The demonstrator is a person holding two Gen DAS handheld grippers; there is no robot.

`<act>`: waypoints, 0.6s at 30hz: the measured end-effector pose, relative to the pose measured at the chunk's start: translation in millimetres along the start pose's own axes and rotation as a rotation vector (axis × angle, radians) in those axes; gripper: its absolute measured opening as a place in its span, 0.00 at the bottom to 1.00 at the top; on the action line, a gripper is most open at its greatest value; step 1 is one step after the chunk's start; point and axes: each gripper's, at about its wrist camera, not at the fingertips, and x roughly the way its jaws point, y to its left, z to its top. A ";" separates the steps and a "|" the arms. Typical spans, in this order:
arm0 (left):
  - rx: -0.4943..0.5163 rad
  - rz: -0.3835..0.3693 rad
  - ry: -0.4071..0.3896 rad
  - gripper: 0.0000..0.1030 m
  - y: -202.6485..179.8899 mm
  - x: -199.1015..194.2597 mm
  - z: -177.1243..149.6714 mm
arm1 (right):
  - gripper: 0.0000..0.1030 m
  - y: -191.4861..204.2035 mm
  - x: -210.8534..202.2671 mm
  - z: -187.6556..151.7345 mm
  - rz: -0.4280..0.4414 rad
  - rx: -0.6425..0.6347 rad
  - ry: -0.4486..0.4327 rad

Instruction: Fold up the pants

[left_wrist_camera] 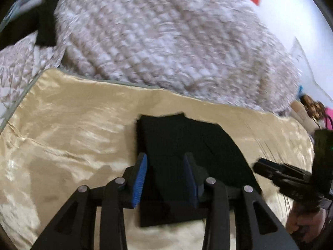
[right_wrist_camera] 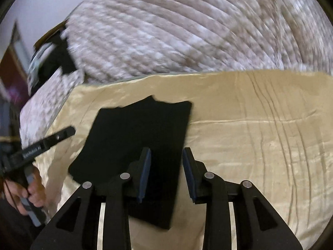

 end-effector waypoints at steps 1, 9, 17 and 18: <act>0.017 -0.002 0.005 0.38 -4.9 -2.1 -6.2 | 0.30 7.7 -1.6 -4.9 -0.007 -0.021 -0.001; 0.090 0.084 0.061 0.38 -16.5 15.8 -36.7 | 0.29 31.5 12.8 -44.5 -0.084 -0.178 0.050; 0.088 0.128 0.037 0.38 -20.5 2.2 -38.5 | 0.29 39.5 -12.8 -42.6 -0.057 -0.164 -0.022; 0.089 0.137 0.038 0.38 -20.4 1.2 -39.3 | 0.29 41.3 -13.6 -44.6 -0.058 -0.169 -0.022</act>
